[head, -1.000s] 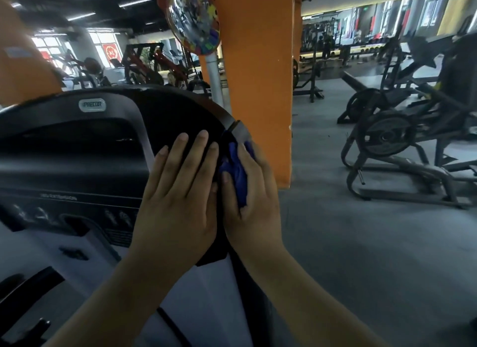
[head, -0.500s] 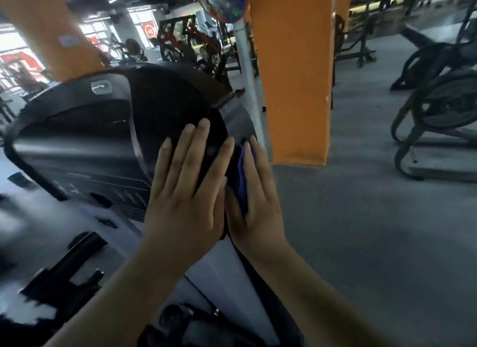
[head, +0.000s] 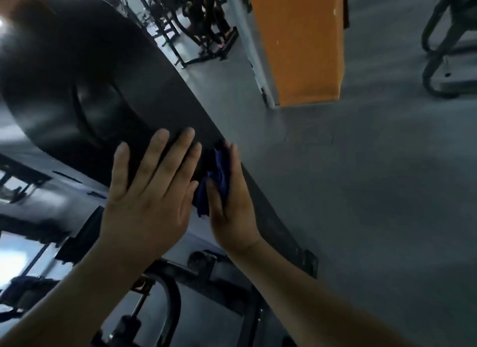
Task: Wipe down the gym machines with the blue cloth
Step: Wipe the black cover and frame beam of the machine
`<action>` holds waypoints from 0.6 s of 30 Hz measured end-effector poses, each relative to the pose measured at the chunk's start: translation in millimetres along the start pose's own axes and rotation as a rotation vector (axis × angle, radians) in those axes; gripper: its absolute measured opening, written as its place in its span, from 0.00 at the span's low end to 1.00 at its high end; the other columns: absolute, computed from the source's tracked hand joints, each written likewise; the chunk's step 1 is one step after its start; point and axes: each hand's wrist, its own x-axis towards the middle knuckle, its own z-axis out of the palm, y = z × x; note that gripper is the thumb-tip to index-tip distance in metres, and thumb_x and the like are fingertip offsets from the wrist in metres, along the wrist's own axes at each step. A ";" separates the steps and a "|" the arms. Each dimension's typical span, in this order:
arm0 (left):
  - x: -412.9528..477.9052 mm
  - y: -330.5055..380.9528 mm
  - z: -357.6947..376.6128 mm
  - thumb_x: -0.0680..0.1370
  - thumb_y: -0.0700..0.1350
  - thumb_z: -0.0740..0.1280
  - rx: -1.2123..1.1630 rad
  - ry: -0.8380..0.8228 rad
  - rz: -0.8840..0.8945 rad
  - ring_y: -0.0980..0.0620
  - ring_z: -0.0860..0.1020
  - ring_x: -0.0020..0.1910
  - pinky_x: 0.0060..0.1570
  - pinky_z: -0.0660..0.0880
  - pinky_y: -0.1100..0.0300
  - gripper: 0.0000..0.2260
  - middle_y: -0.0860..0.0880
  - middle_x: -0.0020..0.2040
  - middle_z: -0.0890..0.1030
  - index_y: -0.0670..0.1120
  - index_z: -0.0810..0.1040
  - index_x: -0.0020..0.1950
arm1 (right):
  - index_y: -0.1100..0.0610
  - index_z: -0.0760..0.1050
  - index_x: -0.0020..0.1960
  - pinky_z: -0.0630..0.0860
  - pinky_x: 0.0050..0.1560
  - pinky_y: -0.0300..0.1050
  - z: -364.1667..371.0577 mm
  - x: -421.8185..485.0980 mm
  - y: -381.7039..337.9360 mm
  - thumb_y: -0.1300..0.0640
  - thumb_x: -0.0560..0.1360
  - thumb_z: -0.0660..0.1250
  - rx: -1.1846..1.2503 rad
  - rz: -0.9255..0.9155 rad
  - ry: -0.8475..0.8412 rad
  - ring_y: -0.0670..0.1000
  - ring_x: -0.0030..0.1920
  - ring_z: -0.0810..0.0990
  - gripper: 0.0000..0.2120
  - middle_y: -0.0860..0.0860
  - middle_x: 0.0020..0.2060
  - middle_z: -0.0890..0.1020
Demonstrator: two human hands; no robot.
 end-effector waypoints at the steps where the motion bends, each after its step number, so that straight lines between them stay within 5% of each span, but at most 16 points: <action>1: -1.4 4.9 1.5 0.90 0.52 0.60 0.000 -0.020 0.019 0.42 0.52 0.89 0.85 0.45 0.35 0.27 0.47 0.89 0.58 0.46 0.62 0.88 | 0.52 0.51 0.88 0.60 0.85 0.52 -5.9 -8.2 14.9 0.58 0.89 0.62 -0.025 0.033 -0.007 0.45 0.86 0.57 0.32 0.44 0.86 0.58; 7: -2.3 40.6 13.5 0.90 0.52 0.60 0.085 -0.127 0.108 0.38 0.56 0.88 0.85 0.47 0.34 0.26 0.46 0.88 0.62 0.44 0.64 0.87 | 0.38 0.54 0.87 0.56 0.87 0.53 -25.5 -51.5 94.8 0.49 0.89 0.59 0.097 0.644 0.191 0.32 0.82 0.52 0.29 0.31 0.85 0.54; 14: 3.5 76.4 31.5 0.91 0.53 0.45 0.197 -0.299 0.262 0.37 0.48 0.89 0.83 0.32 0.33 0.29 0.40 0.90 0.50 0.40 0.51 0.89 | 0.44 0.54 0.88 0.52 0.85 0.43 -18.6 -38.1 68.6 0.48 0.89 0.60 0.054 0.368 0.071 0.35 0.84 0.48 0.30 0.34 0.86 0.52; 18: 4.9 83.7 39.5 0.92 0.52 0.49 0.169 -0.268 0.242 0.38 0.56 0.88 0.85 0.38 0.34 0.27 0.40 0.89 0.56 0.39 0.56 0.88 | 0.41 0.54 0.87 0.59 0.85 0.49 -25.9 -54.9 104.9 0.43 0.90 0.54 -0.021 0.636 0.192 0.30 0.80 0.52 0.27 0.35 0.86 0.51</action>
